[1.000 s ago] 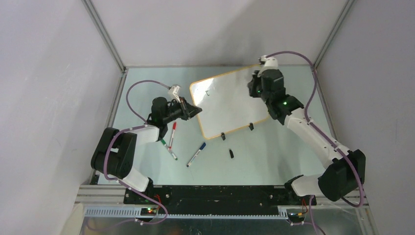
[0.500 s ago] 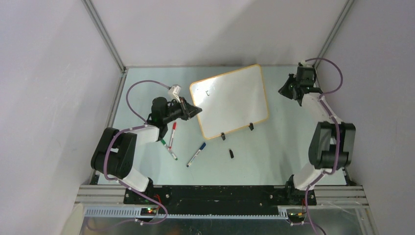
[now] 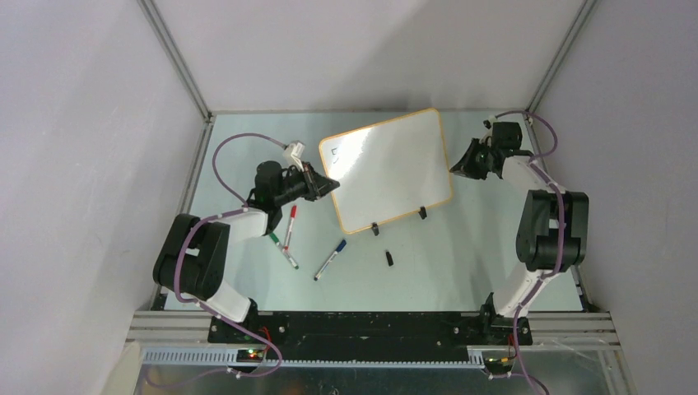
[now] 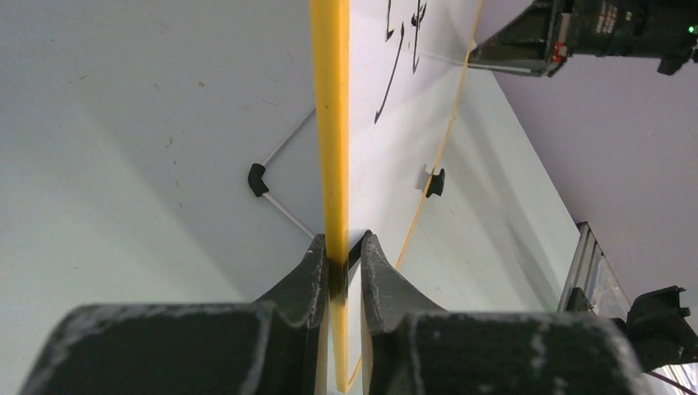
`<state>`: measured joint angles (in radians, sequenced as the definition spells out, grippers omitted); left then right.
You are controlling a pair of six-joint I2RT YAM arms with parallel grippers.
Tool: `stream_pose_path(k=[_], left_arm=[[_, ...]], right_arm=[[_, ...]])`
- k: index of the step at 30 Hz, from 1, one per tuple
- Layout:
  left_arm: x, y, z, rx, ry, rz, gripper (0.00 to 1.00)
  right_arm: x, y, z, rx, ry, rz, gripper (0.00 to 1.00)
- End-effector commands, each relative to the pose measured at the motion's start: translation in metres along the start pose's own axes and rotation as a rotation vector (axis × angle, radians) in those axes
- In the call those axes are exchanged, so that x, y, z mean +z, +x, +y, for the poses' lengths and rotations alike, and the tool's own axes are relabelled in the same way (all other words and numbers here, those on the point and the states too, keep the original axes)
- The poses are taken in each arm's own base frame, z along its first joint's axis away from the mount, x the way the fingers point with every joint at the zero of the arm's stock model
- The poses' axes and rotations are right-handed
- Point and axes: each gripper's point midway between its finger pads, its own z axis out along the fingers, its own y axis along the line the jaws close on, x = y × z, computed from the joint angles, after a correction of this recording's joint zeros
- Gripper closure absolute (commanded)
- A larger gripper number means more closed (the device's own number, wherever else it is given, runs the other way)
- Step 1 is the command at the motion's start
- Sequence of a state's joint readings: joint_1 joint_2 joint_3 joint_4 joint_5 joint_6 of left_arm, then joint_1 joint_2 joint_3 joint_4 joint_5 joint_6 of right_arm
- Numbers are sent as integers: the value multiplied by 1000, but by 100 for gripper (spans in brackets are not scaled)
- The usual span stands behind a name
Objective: Write a sentence on the whiteboard
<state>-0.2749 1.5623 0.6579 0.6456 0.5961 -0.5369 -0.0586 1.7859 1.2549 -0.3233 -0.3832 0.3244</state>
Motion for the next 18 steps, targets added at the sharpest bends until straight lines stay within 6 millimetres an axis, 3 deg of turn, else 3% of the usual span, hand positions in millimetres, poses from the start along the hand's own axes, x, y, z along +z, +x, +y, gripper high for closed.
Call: stream_pose_path(k=[1,3,11,15,18], left_arm=[[4,26,22,37,-80,87,100],[5,26,18,32,-65,87,100],[7,31,14,50,-61,106,100],[8,31,19,57,-84,116,100],[9,31,19,37,-84,113,100]], right_arm=[[-35,25,31,-27,-72,24,100],[-42,36,27,-26,-53,23,100],[-63,55,48,-85,-71,-6,100],[-69,43,40,-47,-22,-70,100],[-78,26,23,-10,75,-154,100]])
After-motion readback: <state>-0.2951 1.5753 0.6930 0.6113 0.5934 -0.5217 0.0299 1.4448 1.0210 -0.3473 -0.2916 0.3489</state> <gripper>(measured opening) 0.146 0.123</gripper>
